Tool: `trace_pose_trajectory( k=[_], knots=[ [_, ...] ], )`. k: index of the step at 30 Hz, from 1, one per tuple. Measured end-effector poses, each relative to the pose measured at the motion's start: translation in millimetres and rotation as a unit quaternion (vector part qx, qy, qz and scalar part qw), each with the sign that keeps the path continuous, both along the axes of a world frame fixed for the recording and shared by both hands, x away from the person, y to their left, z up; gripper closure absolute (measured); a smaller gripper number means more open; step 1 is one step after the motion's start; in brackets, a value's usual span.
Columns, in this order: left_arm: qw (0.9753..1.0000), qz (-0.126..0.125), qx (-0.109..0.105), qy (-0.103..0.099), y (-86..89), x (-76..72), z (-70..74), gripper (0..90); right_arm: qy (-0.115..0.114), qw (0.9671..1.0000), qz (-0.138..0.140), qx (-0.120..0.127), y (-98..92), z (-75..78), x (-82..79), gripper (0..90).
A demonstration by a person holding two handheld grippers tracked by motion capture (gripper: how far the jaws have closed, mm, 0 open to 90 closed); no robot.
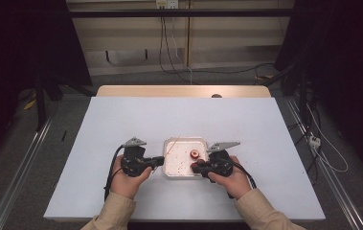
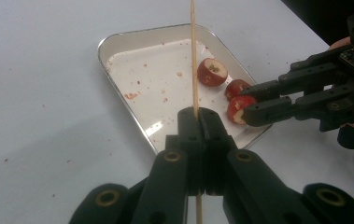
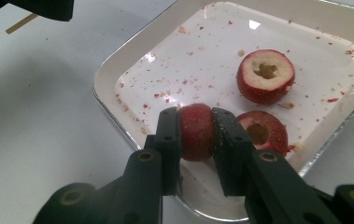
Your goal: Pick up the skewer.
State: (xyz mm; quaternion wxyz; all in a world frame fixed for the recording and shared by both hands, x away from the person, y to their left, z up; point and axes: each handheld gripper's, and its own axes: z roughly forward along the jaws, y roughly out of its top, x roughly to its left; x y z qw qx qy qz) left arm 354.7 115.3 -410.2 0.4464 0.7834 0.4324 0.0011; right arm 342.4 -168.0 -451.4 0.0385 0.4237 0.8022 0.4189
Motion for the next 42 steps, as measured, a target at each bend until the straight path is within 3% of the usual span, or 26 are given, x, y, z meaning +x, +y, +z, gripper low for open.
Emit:
trace_pose_trajectory(
  k=[5,7,13,16,20,25,33,42],
  knots=[
    [1.0,-0.001,-0.002,-0.001,0.2,-0.3,0.4,89.2,0.011,0.9998,-0.014,0.009,-1.9,0.6,1.8,74.3],
    [1.0,-0.001,-0.005,0.0,-0.1,-0.6,0.4,89.2,0.018,0.9984,-0.032,0.042,-5.2,2.7,4.0,74.3],
    [0.9998,-0.01,-0.016,0.001,-2.6,-2.5,0.8,89.2,0.011,0.9863,-0.098,0.133,-18.1,19.9,13.9,74.4],
    [0.9997,-0.013,-0.021,0.0,-5.1,-4.0,0.9,89.2,0.002,0.9806,-0.118,0.156,-21.5,28.8,18.1,74.4],
    [0.9994,-0.024,-0.025,0.0,-8.2,-6.1,1.6,89.2,-0.007,0.9765,-0.133,0.169,-23.1,35.4,21.8,74.4],
    [0.9991,-0.03,-0.029,0.001,-12.7,-8.5,2.1,89.2,-0.014,0.9768,-0.135,0.166,-21.7,37.1,23.6,74.4],
    [0.9988,-0.034,-0.034,-0.006,-12.4,-9.5,4.2,89.3,-0.023,0.9728,-0.15,0.175,-27.4,42.6,26.1,74.4],
    [0.9988,-0.032,-0.036,-0.011,-14.4,-12.5,6.0,89.3,-0.037,0.9711,-0.155,0.178,-29.0,50.4,28.6,74.4]
  ],
)
